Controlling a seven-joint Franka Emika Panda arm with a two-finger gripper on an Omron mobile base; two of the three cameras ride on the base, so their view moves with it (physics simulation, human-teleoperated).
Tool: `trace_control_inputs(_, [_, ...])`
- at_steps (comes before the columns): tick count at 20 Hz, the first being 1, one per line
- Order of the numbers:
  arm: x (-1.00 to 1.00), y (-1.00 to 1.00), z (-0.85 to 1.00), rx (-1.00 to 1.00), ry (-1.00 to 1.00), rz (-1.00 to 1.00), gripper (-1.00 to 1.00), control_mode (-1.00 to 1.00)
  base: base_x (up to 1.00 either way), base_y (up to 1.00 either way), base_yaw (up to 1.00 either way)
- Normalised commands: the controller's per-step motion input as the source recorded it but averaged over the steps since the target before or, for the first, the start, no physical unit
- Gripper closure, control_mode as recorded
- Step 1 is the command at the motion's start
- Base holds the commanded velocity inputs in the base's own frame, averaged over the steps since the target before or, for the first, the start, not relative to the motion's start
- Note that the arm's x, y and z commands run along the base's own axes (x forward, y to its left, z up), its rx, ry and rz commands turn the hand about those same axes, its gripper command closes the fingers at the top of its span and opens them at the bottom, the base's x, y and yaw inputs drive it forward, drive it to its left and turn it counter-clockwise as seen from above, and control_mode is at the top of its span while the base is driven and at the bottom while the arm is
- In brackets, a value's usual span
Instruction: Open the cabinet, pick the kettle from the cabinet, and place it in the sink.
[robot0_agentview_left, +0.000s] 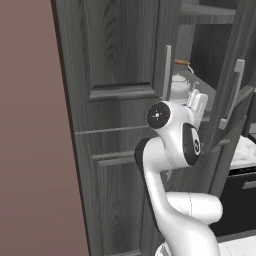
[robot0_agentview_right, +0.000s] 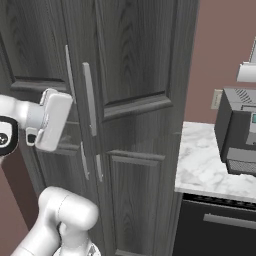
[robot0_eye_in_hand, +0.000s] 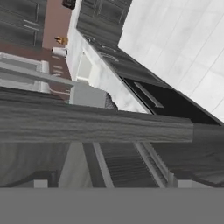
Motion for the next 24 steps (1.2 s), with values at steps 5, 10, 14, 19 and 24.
trace_control_inputs(5, [0.14,-0.13,-0.08,0.0,-0.07,-0.09,-1.0,-1.0,0.0,0.0,0.0])
trace_control_inputs(10, [0.22,-0.08,-0.1,0.0,-0.07,-0.04,-1.0,-1.0,0.0,0.0,0.0])
trace_control_inputs(14, [0.21,-0.04,-0.09,0.0,-0.07,-0.04,-1.0,-1.0,0.0,0.0,0.0])
trace_control_inputs(19, [0.11,-0.05,-0.06,0.0,-0.03,-0.07,-1.0,-1.0,0.0,0.0,0.0])
trace_control_inputs(24, [0.0,-0.15,0.0,0.0,0.0,-0.15,-1.0,-1.0,0.0,0.0,0.0])
